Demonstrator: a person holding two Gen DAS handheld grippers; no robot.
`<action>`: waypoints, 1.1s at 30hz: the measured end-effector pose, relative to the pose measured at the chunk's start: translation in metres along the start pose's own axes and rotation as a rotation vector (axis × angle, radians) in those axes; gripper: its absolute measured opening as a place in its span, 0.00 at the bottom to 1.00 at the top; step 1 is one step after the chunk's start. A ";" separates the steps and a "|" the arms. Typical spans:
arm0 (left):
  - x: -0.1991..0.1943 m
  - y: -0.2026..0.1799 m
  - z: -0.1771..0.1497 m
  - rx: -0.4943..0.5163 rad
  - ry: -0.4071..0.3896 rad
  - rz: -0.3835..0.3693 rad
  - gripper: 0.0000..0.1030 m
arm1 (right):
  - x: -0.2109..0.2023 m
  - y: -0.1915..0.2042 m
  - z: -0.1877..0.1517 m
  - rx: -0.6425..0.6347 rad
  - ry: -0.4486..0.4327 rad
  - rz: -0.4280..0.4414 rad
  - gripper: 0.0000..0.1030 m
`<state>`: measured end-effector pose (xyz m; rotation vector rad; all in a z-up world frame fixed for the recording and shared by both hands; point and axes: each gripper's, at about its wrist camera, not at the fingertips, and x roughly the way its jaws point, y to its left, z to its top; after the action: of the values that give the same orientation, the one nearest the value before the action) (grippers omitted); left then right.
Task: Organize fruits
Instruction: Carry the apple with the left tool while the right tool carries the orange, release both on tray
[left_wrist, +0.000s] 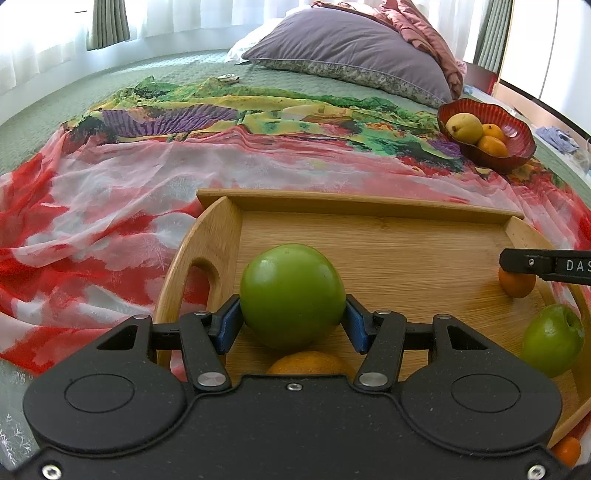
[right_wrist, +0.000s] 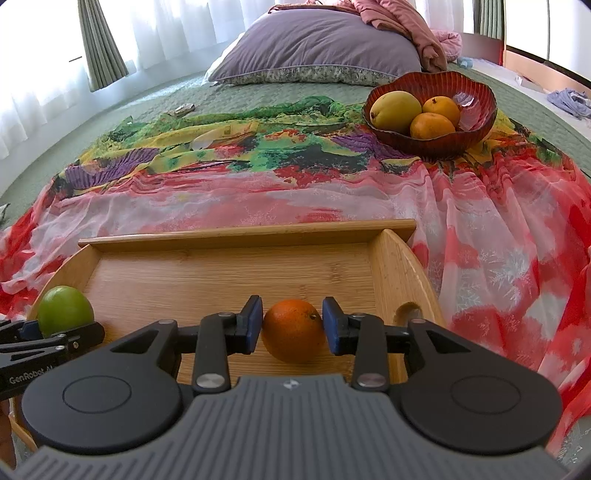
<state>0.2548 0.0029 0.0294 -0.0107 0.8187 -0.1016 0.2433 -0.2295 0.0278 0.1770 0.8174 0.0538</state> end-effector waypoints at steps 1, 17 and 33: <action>0.000 0.000 0.000 0.001 0.002 0.001 0.53 | 0.000 -0.001 0.000 0.006 -0.001 0.003 0.46; -0.061 -0.010 -0.006 0.081 -0.102 -0.015 0.85 | -0.053 0.002 -0.010 -0.088 -0.135 0.083 0.68; -0.140 -0.028 -0.065 0.144 -0.200 -0.089 0.96 | -0.126 -0.005 -0.071 -0.250 -0.252 0.114 0.80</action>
<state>0.1096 -0.0097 0.0881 0.0775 0.6093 -0.2393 0.1054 -0.2397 0.0699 -0.0065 0.5427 0.2350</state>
